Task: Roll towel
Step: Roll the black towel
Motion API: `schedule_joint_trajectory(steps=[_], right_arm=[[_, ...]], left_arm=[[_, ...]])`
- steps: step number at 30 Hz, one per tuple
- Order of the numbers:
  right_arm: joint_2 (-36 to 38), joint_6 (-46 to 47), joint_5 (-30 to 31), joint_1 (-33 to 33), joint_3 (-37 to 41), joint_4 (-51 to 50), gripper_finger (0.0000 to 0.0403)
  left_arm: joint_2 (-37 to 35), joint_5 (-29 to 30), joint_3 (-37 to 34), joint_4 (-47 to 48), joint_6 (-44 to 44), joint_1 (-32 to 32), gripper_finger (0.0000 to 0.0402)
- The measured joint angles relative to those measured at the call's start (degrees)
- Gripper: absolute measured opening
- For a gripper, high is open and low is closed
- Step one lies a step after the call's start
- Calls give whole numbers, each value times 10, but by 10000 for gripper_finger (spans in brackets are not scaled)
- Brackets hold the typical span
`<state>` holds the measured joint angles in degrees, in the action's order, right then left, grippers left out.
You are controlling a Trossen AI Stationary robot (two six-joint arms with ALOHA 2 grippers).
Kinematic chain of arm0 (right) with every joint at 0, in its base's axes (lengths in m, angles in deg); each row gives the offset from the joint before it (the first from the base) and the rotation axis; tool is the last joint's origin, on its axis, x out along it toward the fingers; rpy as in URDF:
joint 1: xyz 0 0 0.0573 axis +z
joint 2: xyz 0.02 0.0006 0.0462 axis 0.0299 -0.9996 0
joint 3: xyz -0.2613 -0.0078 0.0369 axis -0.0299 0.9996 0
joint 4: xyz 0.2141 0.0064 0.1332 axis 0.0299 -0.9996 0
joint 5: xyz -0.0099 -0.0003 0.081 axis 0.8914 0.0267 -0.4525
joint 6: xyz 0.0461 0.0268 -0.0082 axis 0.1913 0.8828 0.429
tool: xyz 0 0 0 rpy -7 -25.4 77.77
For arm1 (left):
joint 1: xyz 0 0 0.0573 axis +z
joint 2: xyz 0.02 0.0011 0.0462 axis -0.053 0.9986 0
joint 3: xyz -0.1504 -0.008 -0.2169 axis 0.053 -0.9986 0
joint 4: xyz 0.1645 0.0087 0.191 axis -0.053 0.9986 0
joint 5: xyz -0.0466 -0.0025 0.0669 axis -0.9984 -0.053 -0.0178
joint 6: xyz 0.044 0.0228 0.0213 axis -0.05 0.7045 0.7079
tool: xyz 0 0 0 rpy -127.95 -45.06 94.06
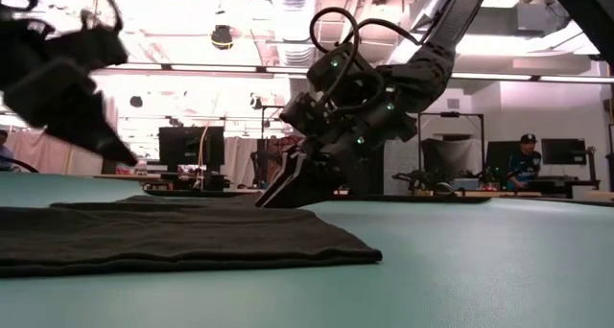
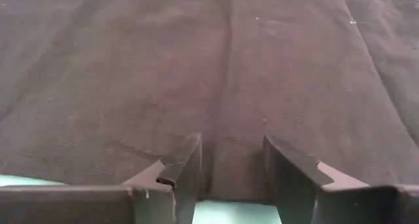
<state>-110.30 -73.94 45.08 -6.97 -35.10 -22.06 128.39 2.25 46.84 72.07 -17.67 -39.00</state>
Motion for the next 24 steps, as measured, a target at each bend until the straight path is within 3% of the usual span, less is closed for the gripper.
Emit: schedule_joint_trajectory(steps=[4,8,24], right_arm=[[0,6,0,0,0,-3,191],[0,6,0,0,0,-4,190],[51,2,12,20,0,12,190]], left_arm=[[0,-11,-57,-56,-46,-14,136],[0,-13,-85,-116,-36,-18,136],[0,-4,-109,-145,3,-41,136]])
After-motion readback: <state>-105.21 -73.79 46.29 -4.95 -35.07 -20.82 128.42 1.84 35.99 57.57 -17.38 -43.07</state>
